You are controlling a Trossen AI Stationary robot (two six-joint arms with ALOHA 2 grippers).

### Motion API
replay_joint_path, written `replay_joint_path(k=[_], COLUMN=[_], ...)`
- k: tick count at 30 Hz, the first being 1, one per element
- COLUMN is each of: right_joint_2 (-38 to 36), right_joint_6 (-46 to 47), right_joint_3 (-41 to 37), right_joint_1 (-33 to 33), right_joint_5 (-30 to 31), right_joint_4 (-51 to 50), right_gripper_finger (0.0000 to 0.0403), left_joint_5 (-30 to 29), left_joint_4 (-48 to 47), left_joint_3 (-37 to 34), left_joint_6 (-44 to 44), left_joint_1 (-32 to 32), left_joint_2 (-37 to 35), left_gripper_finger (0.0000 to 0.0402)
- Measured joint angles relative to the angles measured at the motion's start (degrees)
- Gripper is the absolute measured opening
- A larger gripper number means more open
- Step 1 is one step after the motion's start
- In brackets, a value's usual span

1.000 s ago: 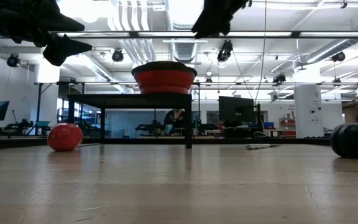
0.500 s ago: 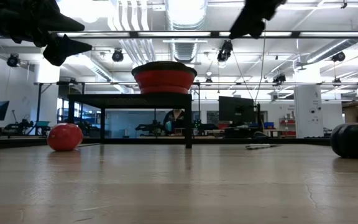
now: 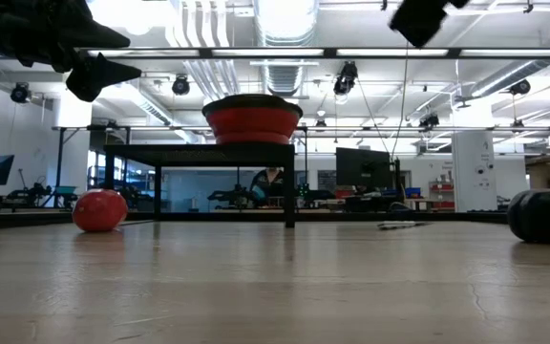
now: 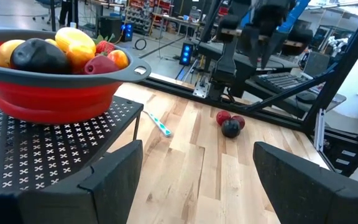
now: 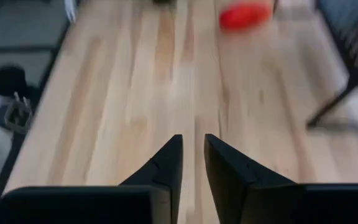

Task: Pick & Place Fruit
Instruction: Put the red pomegranate into the red gray strainer bowl on the shelf

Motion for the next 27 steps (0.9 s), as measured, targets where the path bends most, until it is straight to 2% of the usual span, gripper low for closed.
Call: replay_joint_path(k=[6,18,27], right_joint_2=[1.8,2.2,2.2], right_joint_6=[10.2,24.6,36.6], right_joint_3=[3.9,2.6,-2.0], right_joint_1=[1.6,2.8,8.0], right_joint_5=[0.6,0.4,0.4], right_joint_4=[-15.8,-33.7,-35.4], right_gripper_finger=[0.0116,0.0207,0.0226], left_joint_5=[0.0,0.0,0.0], left_joint_4=[0.0,0.0,0.0], left_joint_3=[0.0,0.0,0.0], left_joint_6=[0.0,0.1,0.5], left_joint_1=[0.0,0.0,0.0], left_joint_2=[0.0,0.0,0.0], left_gripper_finger=[0.0312,0.0312,0.0312])
